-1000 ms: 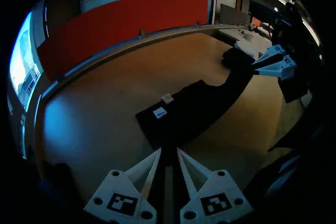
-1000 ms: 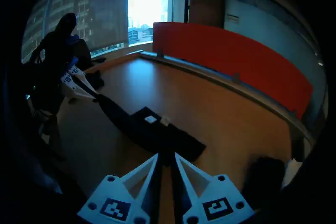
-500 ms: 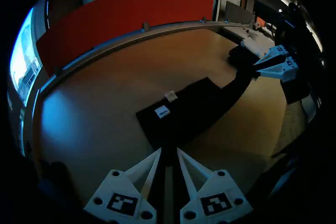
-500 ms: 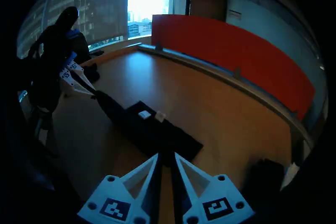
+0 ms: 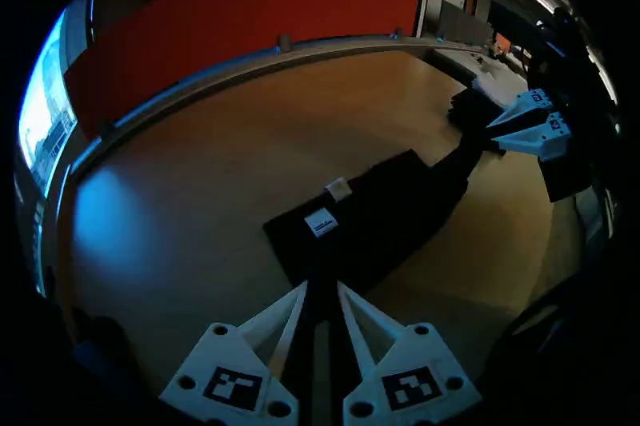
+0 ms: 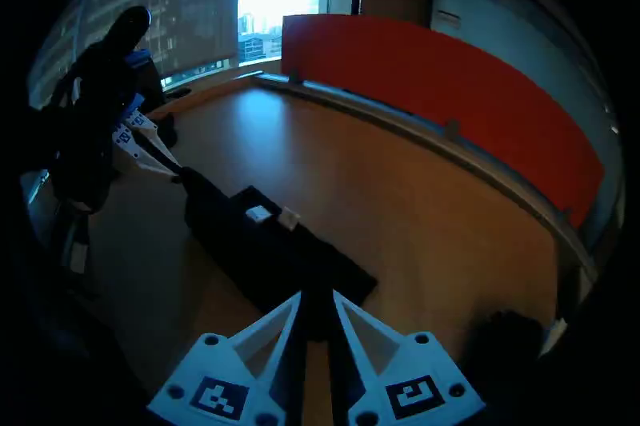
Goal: Fold towel
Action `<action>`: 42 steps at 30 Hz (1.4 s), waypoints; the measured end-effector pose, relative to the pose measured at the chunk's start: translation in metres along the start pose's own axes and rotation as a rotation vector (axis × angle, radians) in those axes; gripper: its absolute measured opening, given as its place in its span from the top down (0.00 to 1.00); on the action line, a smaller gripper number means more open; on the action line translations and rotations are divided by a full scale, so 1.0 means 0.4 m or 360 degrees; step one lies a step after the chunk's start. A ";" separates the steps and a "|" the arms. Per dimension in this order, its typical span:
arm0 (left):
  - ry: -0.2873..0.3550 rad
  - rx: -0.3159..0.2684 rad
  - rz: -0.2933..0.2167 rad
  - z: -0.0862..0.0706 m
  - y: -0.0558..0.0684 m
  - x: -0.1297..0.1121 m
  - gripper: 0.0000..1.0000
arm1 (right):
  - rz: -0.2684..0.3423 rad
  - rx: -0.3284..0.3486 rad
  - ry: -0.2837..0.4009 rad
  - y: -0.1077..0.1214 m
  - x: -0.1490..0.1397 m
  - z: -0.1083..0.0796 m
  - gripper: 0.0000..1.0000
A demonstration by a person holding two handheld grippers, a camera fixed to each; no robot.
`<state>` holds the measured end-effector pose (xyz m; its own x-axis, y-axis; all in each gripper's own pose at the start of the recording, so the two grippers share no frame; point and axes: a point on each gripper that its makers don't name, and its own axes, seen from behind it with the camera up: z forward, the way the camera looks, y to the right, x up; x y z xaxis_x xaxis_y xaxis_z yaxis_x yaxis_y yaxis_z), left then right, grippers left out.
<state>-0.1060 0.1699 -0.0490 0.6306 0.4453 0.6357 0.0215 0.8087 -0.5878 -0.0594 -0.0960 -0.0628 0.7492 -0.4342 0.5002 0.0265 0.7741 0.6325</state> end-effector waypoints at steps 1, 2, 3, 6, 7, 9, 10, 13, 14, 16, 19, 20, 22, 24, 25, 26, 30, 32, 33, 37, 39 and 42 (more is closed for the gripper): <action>-0.0003 0.0000 0.0001 0.004 -0.001 -0.001 0.90 | 0.0000 0.0001 -0.0005 0.001 -0.002 0.004 0.88; -0.0007 0.0000 0.0002 0.009 -0.003 -0.001 0.90 | -0.0001 0.0002 -0.0010 0.003 -0.004 0.008 0.88; -0.0010 -0.0001 0.0004 0.013 -0.004 -0.002 0.90 | -0.0002 0.0003 -0.0016 0.005 -0.006 0.013 0.88; -0.0021 -0.0002 0.0011 0.031 -0.008 -0.006 0.90 | -0.0006 0.0004 -0.0034 0.011 -0.013 0.028 0.88; -0.0025 0.0000 0.0013 0.038 -0.010 -0.007 0.90 | -0.0008 0.0006 -0.0041 0.013 -0.016 0.034 0.88; -0.0034 0.0003 0.0015 0.053 -0.014 -0.009 0.90 | -0.0011 0.0010 -0.0056 0.017 -0.022 0.046 0.87; -0.0041 0.0002 0.0012 0.061 -0.015 -0.011 0.90 | -0.0012 0.0011 -0.0062 0.019 -0.025 0.052 0.87; -0.0055 -0.0001 0.0001 0.083 -0.020 -0.015 0.90 | -0.0014 0.0013 -0.0081 0.027 -0.035 0.070 0.87; -0.0057 -0.0002 -0.0004 0.091 -0.023 -0.016 0.90 | -0.0014 0.0013 -0.0088 0.031 -0.038 0.077 0.87; -0.0065 -0.0006 -0.0015 0.103 -0.026 -0.019 0.90 | -0.0009 0.0015 -0.0102 0.036 -0.045 0.088 0.87; -0.0080 -0.0011 -0.0026 0.121 -0.031 -0.023 0.90 | 0.0005 0.0019 -0.0123 0.043 -0.056 0.106 0.88; -0.0086 -0.0012 -0.0028 0.127 -0.033 -0.025 0.90 | 0.0012 0.0021 -0.0130 0.045 -0.061 0.112 0.88; -0.0094 -0.0010 -0.0025 0.138 -0.039 -0.027 0.90 | 0.0024 0.0024 -0.0141 0.048 -0.068 0.124 0.88; -0.0102 -0.0006 -0.0019 0.149 -0.044 -0.028 0.90 | 0.0036 0.0026 -0.0153 0.052 -0.075 0.135 0.88; -0.0105 -0.0003 -0.0016 0.155 -0.047 -0.027 0.90 | 0.0039 0.0025 -0.0159 0.055 -0.079 0.140 0.88; -0.0108 0.0001 -0.0012 0.161 -0.050 -0.027 0.90 | 0.0043 0.0025 -0.0165 0.057 -0.083 0.146 0.88; -0.0109 0.0019 -0.0007 0.184 -0.062 -0.022 0.88 | 0.0053 0.0016 -0.0186 0.066 -0.098 0.164 0.87; -0.0108 0.0033 -0.0007 0.197 -0.070 -0.022 0.83 | 0.0060 0.0010 -0.0194 0.071 -0.104 0.173 0.87; -0.0109 0.0041 -0.0007 0.203 -0.074 -0.022 0.80 | 0.0065 0.0008 -0.0198 0.072 -0.108 0.177 0.87; -0.0118 0.0074 0.0002 0.229 -0.091 -0.025 0.75 | 0.0083 0.0001 -0.0212 0.077 -0.121 0.193 0.87; -0.0118 0.0085 0.0011 0.239 -0.096 -0.025 0.74 | 0.0089 -0.0008 -0.0217 0.081 -0.126 0.201 0.86; -0.0114 0.0101 0.0023 0.248 -0.103 -0.020 0.74 | 0.0094 -0.0021 -0.0223 0.087 -0.131 0.212 0.86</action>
<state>-0.1889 0.1712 0.0198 0.5735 0.4815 0.6628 -0.0377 0.8237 -0.5657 -0.1538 -0.0854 -0.0168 0.6498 -0.4474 0.6145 -0.0053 0.8058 0.5922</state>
